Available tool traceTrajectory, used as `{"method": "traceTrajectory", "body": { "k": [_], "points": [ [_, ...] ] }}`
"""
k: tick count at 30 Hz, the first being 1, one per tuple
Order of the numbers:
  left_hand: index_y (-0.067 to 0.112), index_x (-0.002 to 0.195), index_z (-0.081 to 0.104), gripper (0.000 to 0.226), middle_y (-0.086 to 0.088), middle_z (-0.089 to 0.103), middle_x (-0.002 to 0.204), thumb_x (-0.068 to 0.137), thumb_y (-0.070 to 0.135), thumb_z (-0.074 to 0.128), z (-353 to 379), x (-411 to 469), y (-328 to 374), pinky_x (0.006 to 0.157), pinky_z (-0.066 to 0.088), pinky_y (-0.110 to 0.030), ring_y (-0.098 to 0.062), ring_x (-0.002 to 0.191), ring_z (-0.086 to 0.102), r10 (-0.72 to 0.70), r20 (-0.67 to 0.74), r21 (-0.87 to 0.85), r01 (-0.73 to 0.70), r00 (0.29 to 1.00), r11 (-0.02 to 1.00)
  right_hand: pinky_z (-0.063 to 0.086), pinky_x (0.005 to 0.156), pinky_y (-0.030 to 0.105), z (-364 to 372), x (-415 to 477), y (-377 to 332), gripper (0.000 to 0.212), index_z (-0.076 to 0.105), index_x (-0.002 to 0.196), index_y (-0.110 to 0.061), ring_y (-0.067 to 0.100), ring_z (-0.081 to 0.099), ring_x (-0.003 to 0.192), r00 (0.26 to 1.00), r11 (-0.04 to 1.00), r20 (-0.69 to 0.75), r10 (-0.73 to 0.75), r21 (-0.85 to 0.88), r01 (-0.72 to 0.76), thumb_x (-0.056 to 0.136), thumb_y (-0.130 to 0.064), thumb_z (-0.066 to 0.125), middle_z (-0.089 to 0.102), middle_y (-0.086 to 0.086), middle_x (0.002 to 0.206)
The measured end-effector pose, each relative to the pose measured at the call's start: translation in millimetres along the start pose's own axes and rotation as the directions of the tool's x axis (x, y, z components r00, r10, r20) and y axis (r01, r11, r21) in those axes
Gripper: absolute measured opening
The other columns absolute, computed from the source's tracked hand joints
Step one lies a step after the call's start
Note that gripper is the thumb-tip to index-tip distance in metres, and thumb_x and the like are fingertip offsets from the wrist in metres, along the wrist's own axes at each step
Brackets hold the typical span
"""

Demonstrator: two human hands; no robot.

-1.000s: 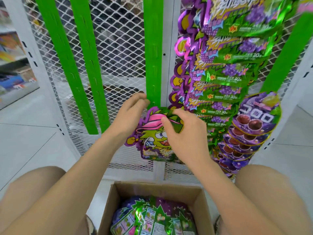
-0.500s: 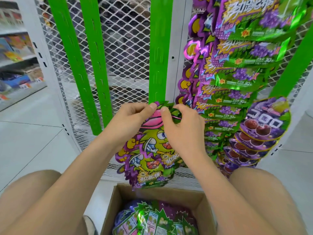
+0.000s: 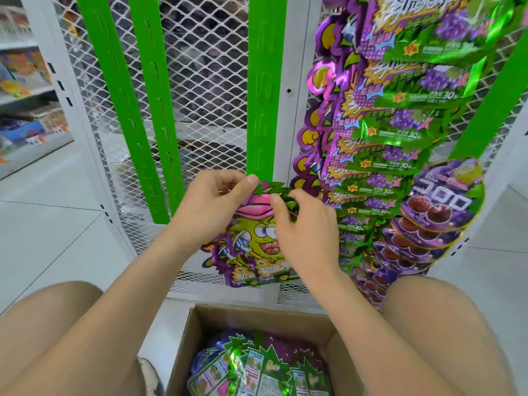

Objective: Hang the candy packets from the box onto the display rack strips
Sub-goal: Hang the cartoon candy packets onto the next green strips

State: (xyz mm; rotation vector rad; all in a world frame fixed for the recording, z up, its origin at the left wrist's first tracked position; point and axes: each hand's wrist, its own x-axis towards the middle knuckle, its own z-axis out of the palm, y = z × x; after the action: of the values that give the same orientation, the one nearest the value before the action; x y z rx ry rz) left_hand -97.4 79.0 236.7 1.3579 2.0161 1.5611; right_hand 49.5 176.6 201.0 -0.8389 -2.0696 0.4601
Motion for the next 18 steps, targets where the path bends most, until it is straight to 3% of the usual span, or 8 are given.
{"method": "traceTrajectory", "body": {
  "k": [4,6,8,11,13,14,16,18],
  "points": [
    [0.024,0.115,0.073,0.015,0.013,0.078,0.096,0.103,0.019,0.066,4.1,-9.4,-12.9,0.088,0.058,-0.035,-0.006,0.091,0.073,0.195,-0.027,0.263,-0.181,0.980,0.948,0.025,0.062,0.027,-5.3,-1.0,9.6,0.028,0.068,0.091,-0.026,-0.001,0.047,0.055,0.997,1.000,0.076,-0.019,0.026,0.017,0.103,-0.049,0.059,0.056,-0.015,0.064],
    [0.021,0.137,0.062,0.039,0.011,0.073,0.115,0.100,0.015,0.071,9.4,-17.7,-17.9,0.094,0.051,-0.026,-0.009,0.105,0.067,0.280,-0.073,0.407,-0.228,0.957,0.884,0.033,0.078,0.020,-9.7,-3.4,14.4,0.024,0.069,0.111,-0.022,0.001,0.058,0.080,1.000,0.998,0.020,0.016,0.062,-0.018,0.099,-0.042,0.069,0.068,-0.012,0.093],
    [0.015,0.152,0.048,0.063,-0.002,0.061,0.136,0.095,0.010,0.074,15.3,-26.3,-24.0,0.108,0.045,-0.031,-0.018,0.125,0.057,0.338,-0.104,0.491,-0.248,0.935,0.835,0.041,0.091,0.024,-16.1,-9.6,17.6,0.033,0.061,0.122,-0.020,0.011,0.057,0.104,0.997,0.997,-0.072,0.025,0.081,-0.019,0.094,-0.029,0.074,0.062,-0.006,0.111],
    [0.007,0.142,0.055,0.059,-0.014,0.053,0.135,0.087,0.006,0.075,26.8,-40.9,-30.3,0.108,0.044,-0.047,-0.035,0.126,0.050,0.468,-0.133,0.630,-0.289,0.874,0.720,0.044,0.083,0.025,-24.7,-24.9,21.6,0.026,0.059,0.110,-0.018,0.014,0.055,0.092,0.993,0.996,-0.103,-0.050,0.070,0.058,0.087,-0.011,0.070,0.056,-0.005,0.099],
    [0.011,0.122,0.065,0.037,-0.008,0.058,0.120,0.086,0.008,0.072,36.9,-50.5,-38.1,0.095,0.047,-0.046,-0.032,0.112,0.054,0.486,-0.015,0.611,-0.377,0.874,0.696,0.050,0.074,0.027,-23.7,-37.2,30.9,0.014,0.065,0.096,-0.021,0.010,0.059,0.076,0.993,0.998,0.114,-0.014,0.057,0.007,0.085,-0.012,0.068,0.061,-0.008,0.081],
    [0.015,0.114,0.066,0.027,-0.001,0.061,0.111,0.088,0.009,0.071,41.9,-55.3,-45.0,0.090,0.050,-0.046,-0.026,0.105,0.057,0.433,0.104,0.548,-0.415,0.895,0.726,0.054,0.074,0.030,-19.0,-44.5,40.5,0.009,0.069,0.091,-0.022,0.009,0.062,0.073,0.956,0.999,0.290,0.041,-0.003,-0.042,0.086,-0.015,0.067,0.064,-0.009,0.076],
    [0.021,0.105,0.068,0.014,0.011,0.064,0.095,0.093,0.015,0.068,51.8,-65.5,-60.4,0.085,0.054,-0.040,-0.013,0.091,0.063,0.211,0.385,0.437,-0.379,0.898,0.816,0.059,0.082,0.037,-4.5,-61.0,64.3,0.011,0.076,0.088,-0.016,0.019,0.068,0.084,0.766,0.977,0.616,0.183,-0.200,-0.072,0.090,-0.019,0.065,0.072,-0.003,0.079],
    [0.023,0.105,0.070,0.009,0.012,0.070,0.091,0.097,0.023,0.067,61.9,-76.9,-76.7,0.082,0.051,-0.029,-0.009,0.084,0.065,-0.025,0.612,0.448,-0.320,0.790,0.835,0.061,0.084,0.047,10.6,-80.3,90.4,0.021,0.077,0.094,-0.004,0.030,0.071,0.092,0.529,0.933,0.791,0.308,-0.360,-0.005,0.093,-0.019,0.062,0.076,0.011,0.093]
  ]
}}
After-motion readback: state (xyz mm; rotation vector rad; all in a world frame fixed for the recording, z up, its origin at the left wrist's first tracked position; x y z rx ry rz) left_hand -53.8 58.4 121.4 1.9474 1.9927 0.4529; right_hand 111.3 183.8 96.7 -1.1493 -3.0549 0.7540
